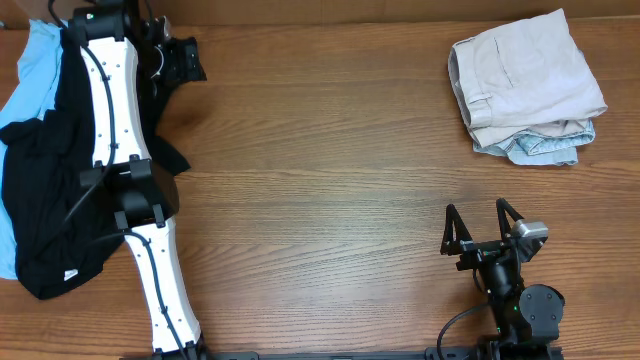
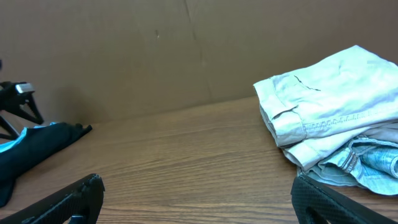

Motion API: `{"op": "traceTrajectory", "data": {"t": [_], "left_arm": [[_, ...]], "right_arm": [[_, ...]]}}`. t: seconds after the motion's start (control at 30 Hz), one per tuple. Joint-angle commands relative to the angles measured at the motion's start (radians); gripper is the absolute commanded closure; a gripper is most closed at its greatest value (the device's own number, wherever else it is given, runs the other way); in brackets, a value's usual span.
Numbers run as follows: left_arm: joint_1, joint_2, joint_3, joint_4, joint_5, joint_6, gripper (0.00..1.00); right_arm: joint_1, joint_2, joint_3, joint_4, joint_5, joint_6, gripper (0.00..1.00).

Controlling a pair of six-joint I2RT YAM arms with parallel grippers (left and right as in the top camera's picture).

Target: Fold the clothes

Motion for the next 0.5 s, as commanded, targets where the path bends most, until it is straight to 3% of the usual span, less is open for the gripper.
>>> {"op": "traceTrajectory", "data": {"t": [0.0, 0.47], "left_arm": [[-0.014, -0.159, 0.016, -0.06, -0.005, -0.01, 0.0], [-0.095, -0.509, 0.015, -0.13, -0.005, -0.01, 0.0]], "right_arm": [[0.003, -0.008, -0.01, 0.005, 0.014, 0.002, 0.0], [0.003, -0.008, -0.01, 0.005, 0.014, 0.002, 0.0]]}}
